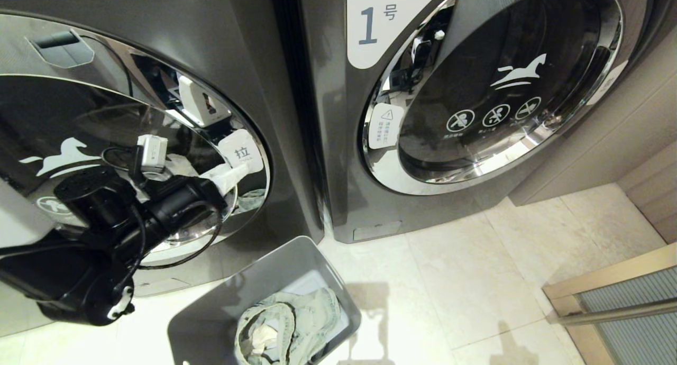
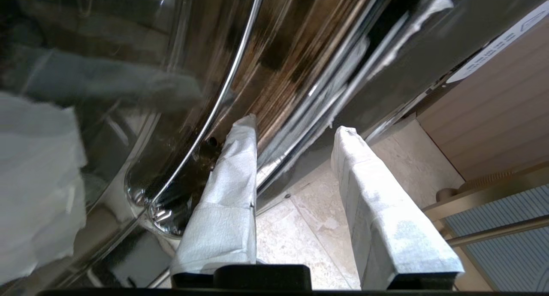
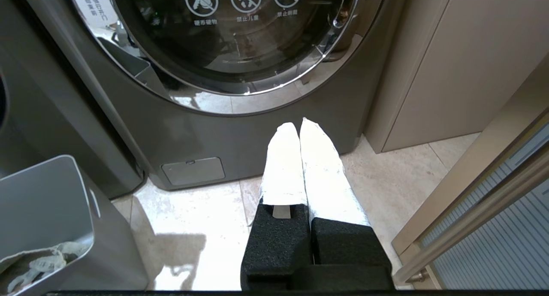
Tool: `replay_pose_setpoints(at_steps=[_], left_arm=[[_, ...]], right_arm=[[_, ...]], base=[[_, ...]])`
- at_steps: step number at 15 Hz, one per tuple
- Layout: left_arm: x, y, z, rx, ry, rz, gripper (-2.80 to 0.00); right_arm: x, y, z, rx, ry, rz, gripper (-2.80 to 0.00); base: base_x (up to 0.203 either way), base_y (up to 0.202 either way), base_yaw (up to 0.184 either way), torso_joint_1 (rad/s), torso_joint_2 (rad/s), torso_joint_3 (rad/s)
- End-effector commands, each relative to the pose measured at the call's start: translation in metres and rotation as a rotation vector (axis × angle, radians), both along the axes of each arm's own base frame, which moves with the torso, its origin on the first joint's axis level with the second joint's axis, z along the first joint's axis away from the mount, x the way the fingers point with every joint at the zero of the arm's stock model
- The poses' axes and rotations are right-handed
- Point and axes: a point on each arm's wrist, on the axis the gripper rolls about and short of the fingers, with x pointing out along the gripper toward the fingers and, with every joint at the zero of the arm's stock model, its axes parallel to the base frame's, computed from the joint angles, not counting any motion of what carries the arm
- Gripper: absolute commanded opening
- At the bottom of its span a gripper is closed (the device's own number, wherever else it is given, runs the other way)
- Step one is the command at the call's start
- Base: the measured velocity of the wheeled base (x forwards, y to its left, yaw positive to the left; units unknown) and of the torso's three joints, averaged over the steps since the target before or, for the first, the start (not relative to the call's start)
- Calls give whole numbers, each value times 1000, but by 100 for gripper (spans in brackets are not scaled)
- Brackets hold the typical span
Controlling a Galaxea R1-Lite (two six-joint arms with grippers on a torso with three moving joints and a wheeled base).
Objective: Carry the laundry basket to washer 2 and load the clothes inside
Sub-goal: Open the lid of the washing machine
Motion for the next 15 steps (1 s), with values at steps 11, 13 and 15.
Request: replay_pose_setpoints(at_steps=[11,13,15], left_arm=[[-17,-31,-15,21,54,-98,-280],[-15,-29,-18,25,59,-65,-280],[-18,-24,-20,35,65,-50,-280]], right_arm=[[4,0,-11,0,39,1,-280],[4,0,-11,0,39,1,-280],[4,0,-11,0,39,1,-280]], base=[[0,0,0,0,0,0],[0,0,0,0,0,0],[0,0,0,0,0,0]])
